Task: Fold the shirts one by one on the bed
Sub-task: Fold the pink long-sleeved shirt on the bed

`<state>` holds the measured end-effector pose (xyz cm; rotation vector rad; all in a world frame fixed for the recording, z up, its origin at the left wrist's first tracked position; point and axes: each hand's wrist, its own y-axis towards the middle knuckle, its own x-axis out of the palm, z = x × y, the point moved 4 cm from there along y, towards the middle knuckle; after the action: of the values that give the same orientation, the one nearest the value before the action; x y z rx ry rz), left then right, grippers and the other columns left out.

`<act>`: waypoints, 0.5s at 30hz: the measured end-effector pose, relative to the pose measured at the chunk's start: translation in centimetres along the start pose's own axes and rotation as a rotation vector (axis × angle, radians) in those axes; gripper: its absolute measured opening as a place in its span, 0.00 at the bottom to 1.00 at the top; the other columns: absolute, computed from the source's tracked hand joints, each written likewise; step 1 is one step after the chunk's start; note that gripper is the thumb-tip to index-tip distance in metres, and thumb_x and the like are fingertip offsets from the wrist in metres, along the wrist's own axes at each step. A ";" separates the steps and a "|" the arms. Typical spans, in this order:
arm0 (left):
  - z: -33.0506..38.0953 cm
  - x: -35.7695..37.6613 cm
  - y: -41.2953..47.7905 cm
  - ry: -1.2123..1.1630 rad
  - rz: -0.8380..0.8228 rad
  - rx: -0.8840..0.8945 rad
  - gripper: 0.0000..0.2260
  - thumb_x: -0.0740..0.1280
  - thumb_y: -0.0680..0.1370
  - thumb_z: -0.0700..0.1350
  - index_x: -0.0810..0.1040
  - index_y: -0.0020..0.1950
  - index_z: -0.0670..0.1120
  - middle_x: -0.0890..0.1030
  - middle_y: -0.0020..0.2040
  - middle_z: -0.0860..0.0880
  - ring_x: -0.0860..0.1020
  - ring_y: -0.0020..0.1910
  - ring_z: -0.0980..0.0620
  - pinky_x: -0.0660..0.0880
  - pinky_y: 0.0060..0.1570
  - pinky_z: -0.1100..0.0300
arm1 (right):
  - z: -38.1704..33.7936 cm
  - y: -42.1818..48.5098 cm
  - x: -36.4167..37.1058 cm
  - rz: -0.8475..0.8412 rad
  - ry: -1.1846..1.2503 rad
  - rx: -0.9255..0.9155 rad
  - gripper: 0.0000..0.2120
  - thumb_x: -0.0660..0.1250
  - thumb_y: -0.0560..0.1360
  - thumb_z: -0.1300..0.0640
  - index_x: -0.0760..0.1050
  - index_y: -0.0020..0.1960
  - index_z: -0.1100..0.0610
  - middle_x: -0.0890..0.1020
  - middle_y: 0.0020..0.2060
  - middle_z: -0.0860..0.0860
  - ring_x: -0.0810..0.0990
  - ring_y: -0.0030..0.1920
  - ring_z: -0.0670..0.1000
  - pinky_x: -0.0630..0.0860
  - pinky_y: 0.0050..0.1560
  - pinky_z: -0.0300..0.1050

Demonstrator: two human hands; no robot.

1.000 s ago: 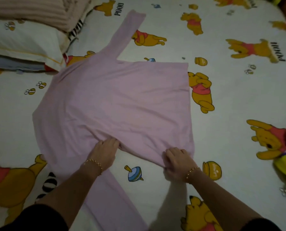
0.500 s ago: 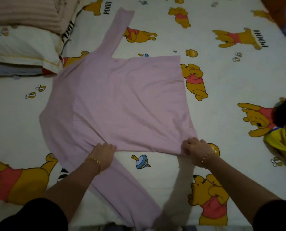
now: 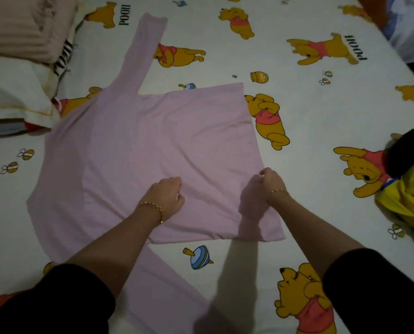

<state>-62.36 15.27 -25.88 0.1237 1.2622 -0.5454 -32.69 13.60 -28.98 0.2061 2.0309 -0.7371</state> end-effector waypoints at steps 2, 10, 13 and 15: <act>0.0 0.5 2.1 -0.041 0.003 -0.039 0.04 0.61 0.75 0.45 0.66 0.43 0.47 0.73 0.40 0.50 0.72 0.41 0.47 0.66 0.39 0.56 | -0.5 1.7 0.1 0.021 0.060 0.045 0.16 0.60 0.79 0.56 0.68 0.63 0.64 0.75 0.60 0.62 0.74 0.61 0.63 0.70 0.59 0.52; 0.1 1.2 9.0 -0.105 0.051 -0.159 0.06 0.62 0.75 0.48 0.67 0.42 0.49 0.74 0.38 0.52 0.73 0.38 0.50 0.66 0.35 0.58 | -3.5 9.1 -0.4 0.069 0.165 0.064 0.19 0.65 0.76 0.50 0.70 0.60 0.63 0.76 0.58 0.60 0.75 0.59 0.61 0.72 0.58 0.52; -0.6 1.2 11.8 -0.110 0.066 -0.201 0.07 0.63 0.75 0.48 0.67 0.41 0.49 0.74 0.36 0.52 0.73 0.36 0.50 0.65 0.33 0.59 | -3.4 11.5 -0.8 0.069 0.107 0.068 0.15 0.62 0.78 0.53 0.74 0.58 0.63 0.79 0.57 0.60 0.77 0.59 0.61 0.73 0.56 0.49; -1.1 0.9 13.4 -0.118 0.081 -0.219 0.07 0.63 0.75 0.47 0.67 0.40 0.49 0.73 0.34 0.52 0.73 0.34 0.50 0.64 0.32 0.59 | -2.8 12.5 -1.4 0.097 0.112 0.080 0.14 0.61 0.78 0.55 0.74 0.58 0.63 0.79 0.56 0.62 0.77 0.58 0.61 0.73 0.54 0.49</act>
<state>-57.01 27.01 -29.81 -0.0404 1.1885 -0.3376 -28.69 25.44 -32.03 0.3967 2.0826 -0.7613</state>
